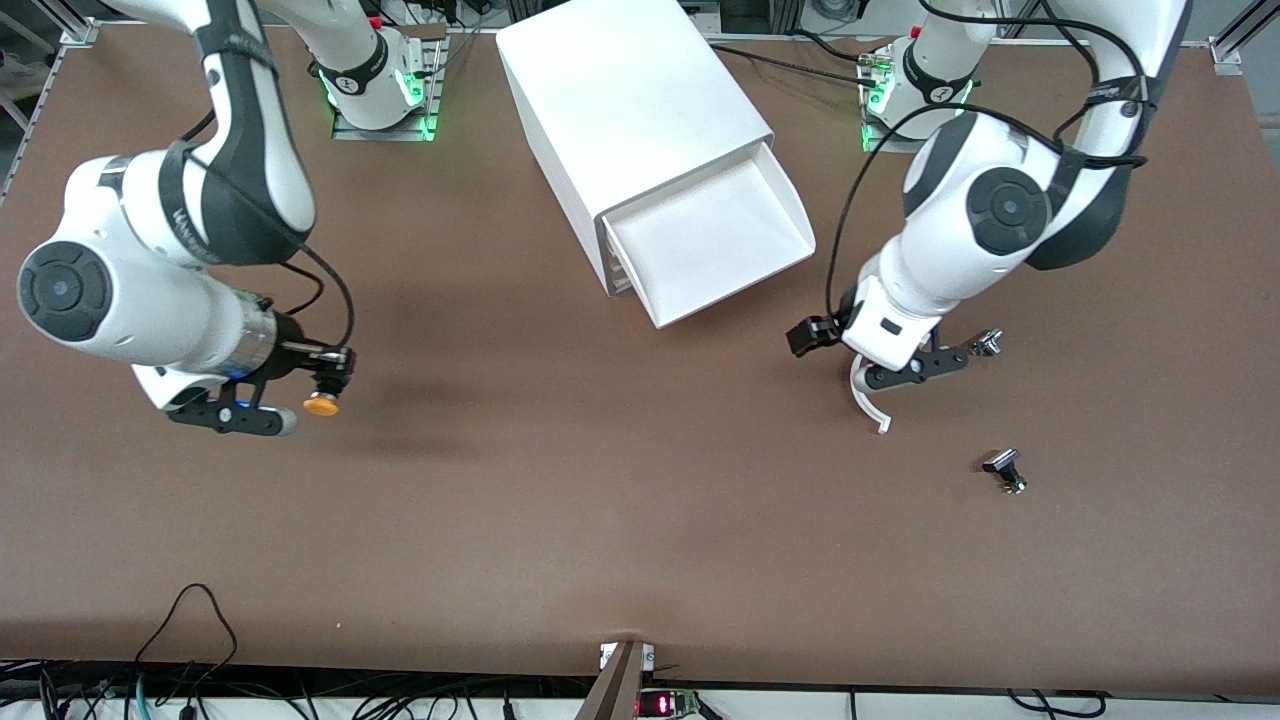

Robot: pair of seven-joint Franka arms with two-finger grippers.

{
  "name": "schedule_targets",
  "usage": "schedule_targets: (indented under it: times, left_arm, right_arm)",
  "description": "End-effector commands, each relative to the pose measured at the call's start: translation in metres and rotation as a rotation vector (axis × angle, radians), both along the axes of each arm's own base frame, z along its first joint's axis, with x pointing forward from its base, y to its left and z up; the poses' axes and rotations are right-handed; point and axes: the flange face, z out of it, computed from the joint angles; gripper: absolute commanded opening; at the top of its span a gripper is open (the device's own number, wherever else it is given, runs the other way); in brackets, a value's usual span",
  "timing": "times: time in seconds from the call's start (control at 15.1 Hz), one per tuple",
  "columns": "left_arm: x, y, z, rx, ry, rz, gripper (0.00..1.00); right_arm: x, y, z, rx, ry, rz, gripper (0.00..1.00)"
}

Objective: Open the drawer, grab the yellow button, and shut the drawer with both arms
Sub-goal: 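Lift the yellow button out of the drawer with the right gripper, then push the drawer shut with the left gripper while the right gripper carries the button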

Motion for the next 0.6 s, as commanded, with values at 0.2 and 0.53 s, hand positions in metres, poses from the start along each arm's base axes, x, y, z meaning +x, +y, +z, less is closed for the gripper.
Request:
schedule_targets:
  times: [0.2, 0.53]
  left_arm:
    - [-0.028, -0.048, -0.008, -0.022, 0.005, 0.106, 1.00]
    - [-0.053, -0.060, -0.043, -0.033, -0.026, 0.126, 1.00]
  right_arm:
    - [-0.031, -0.096, -0.094, -0.009, -0.073, 0.137, 0.00]
    - [-0.041, -0.150, -0.164, 0.068, -0.035, 0.120, 0.00]
